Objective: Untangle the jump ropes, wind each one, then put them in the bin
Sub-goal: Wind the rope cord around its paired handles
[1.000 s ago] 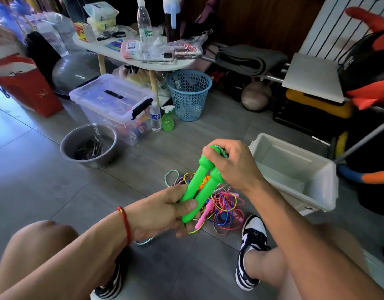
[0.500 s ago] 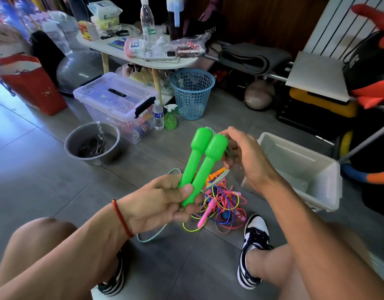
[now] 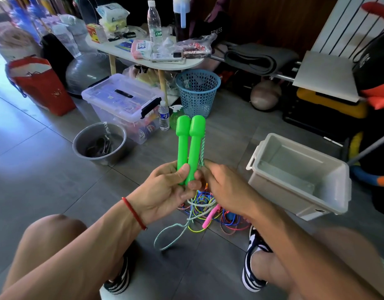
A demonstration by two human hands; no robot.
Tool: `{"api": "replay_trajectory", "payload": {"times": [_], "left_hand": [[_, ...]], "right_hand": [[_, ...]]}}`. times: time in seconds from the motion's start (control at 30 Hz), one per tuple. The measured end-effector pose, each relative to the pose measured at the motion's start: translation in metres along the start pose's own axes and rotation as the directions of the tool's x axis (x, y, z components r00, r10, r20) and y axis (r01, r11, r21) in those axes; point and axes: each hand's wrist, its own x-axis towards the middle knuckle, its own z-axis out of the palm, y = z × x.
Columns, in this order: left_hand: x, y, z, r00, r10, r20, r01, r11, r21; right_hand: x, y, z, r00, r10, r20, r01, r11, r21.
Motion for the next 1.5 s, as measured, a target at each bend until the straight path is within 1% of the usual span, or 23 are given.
{"api": "replay_trajectory", "payload": {"times": [0.07,0.1,0.13,0.23,0.3,0.4,0.53,0.6,0.7,0.8,0.83,0.9,0.93,1.0,1.03,1.1,1.17,1.27,1.3,1.37,1.4,1.43,1.5], "left_hand": [[-0.002,0.000,0.000,0.998,-0.034,0.054,0.036,0.999,-0.024],[-0.003,-0.001,0.001,0.996,-0.047,0.075,0.050,0.998,-0.038],[-0.003,-0.003,0.001,0.995,-0.054,0.084,0.059,0.997,-0.055],[-0.003,-0.006,0.001,0.994,-0.045,0.101,0.055,0.993,-0.104],[-0.002,-0.005,0.001,0.993,-0.043,0.114,0.054,0.994,-0.097],[-0.002,-0.003,-0.001,0.993,-0.030,0.111,0.038,0.997,-0.073],[-0.002,0.011,-0.008,0.998,0.021,0.066,-0.017,0.997,-0.074],[-0.002,0.019,-0.014,0.999,0.029,0.025,-0.029,1.000,0.009],[-0.005,0.030,-0.026,0.997,0.043,-0.057,-0.029,0.976,0.215],[-0.002,0.035,-0.043,0.970,0.030,-0.242,0.069,0.918,0.391],[-0.001,0.035,-0.051,0.952,0.019,-0.304,0.123,0.889,0.441],[0.003,0.030,-0.063,0.933,-0.019,-0.358,0.226,0.806,0.547],[0.003,0.025,-0.068,0.932,-0.037,-0.361,0.268,0.742,0.615],[0.003,0.008,-0.076,0.930,-0.079,-0.360,0.339,0.564,0.753],[0.003,-0.002,-0.078,0.927,-0.112,-0.359,0.367,0.481,0.797],[0.002,-0.026,-0.076,0.911,-0.200,-0.360,0.410,0.364,0.836],[0.004,-0.047,-0.073,0.885,-0.268,-0.381,0.448,0.268,0.853],[0.010,-0.062,-0.071,0.858,-0.319,-0.403,0.455,0.107,0.884],[0.011,-0.062,-0.071,0.854,-0.325,-0.408,0.444,0.044,0.895],[0.011,-0.060,-0.075,0.859,-0.272,-0.434,0.423,-0.100,0.901],[0.011,-0.058,-0.077,0.853,-0.255,-0.455,0.432,-0.143,0.890],[0.012,-0.057,-0.080,0.844,-0.252,-0.473,0.445,-0.161,0.881],[0.013,-0.053,-0.083,0.830,-0.261,-0.494,0.473,-0.142,0.870]], "right_hand": [[-0.002,0.003,-0.004,0.991,-0.001,0.136,0.008,0.999,-0.046],[-0.003,0.004,-0.004,0.987,0.007,0.160,0.005,0.997,-0.073],[-0.003,0.004,-0.004,0.989,0.015,0.150,-0.003,0.997,-0.081],[-0.003,0.005,-0.004,0.997,0.036,0.074,-0.038,0.999,0.020],[-0.002,0.003,-0.006,0.998,0.026,0.054,-0.028,0.999,0.046],[-0.003,0.004,-0.011,0.995,0.043,0.088,-0.047,0.998,0.044],[-0.003,0.014,-0.017,0.988,0.077,0.134,-0.081,0.997,0.019],[-0.004,0.023,-0.023,0.990,0.087,0.109,-0.086,0.996,-0.014],[-0.007,0.034,-0.039,0.997,0.070,0.045,-0.065,0.994,-0.093],[-0.014,0.040,-0.049,1.000,0.023,0.007,-0.021,0.973,-0.232],[-0.016,0.040,-0.050,1.000,-0.007,-0.006,0.005,0.959,-0.285],[-0.021,0.038,-0.051,0.997,-0.069,-0.039,0.049,0.928,-0.370],[-0.023,0.036,-0.052,0.993,-0.105,-0.045,0.078,0.912,-0.403],[-0.025,0.030,-0.050,0.976,-0.219,-0.009,0.188,0.859,-0.475],[-0.024,0.029,-0.047,0.960,-0.280,0.023,0.251,0.819,-0.515],[-0.023,0.026,-0.039,0.934,-0.345,0.088,0.332,0.752,-0.569],[-0.021,0.025,-0.032,0.926,-0.354,0.131,0.362,0.734,-0.575],[-0.020,0.021,-0.026,0.918,-0.361,0.168,0.387,0.710,-0.589],[-0.021,0.019,-0.025,0.922,-0.336,0.192,0.383,0.722,-0.575],[-0.021,0.017,-0.025,0.932,-0.276,0.236,0.362,0.753,-0.550],[-0.021,0.015,-0.024,0.927,-0.259,0.270,0.369,0.751,-0.547],[-0.022,0.019,-0.022,0.918,-0.249,0.309,0.387,0.738,-0.553],[-0.022,0.025,-0.018,0.911,-0.145,0.387,0.364,0.725,-0.585]]}}
